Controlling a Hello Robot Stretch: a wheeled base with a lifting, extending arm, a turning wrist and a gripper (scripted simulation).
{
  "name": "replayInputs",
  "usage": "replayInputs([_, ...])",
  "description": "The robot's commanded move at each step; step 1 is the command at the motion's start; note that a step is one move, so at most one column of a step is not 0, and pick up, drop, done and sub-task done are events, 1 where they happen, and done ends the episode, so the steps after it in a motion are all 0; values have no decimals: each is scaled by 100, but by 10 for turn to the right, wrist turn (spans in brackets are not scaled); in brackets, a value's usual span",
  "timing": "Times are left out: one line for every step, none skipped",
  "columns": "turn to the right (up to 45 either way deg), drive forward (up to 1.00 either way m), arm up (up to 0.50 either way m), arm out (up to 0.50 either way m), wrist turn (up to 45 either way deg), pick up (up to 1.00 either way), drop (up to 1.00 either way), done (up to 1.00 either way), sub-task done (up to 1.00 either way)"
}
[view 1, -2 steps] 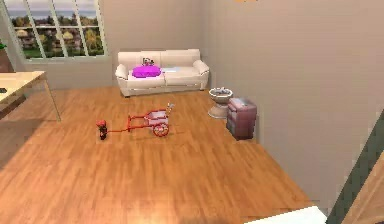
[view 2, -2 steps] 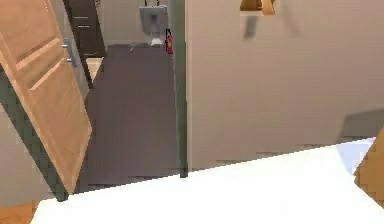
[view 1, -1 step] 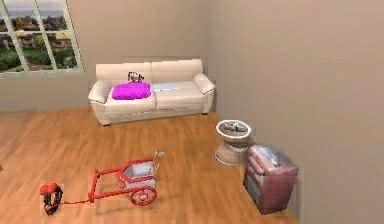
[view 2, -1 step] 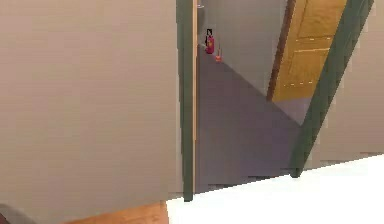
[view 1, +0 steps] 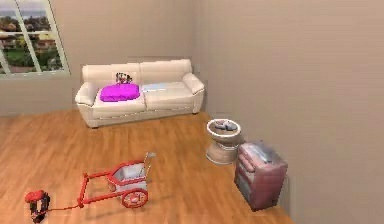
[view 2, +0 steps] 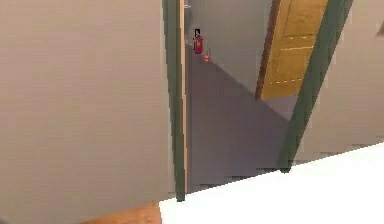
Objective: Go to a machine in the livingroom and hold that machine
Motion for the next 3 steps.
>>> replayInputs([0, 100, 0, 0, 0, 0, 0, 0, 0])
replayInputs([60, 0, 0, 0, 0, 0, 0, 0, 0])
replayInputs([0, 15, 0, 0, 0, 0, 0, 0, 0])
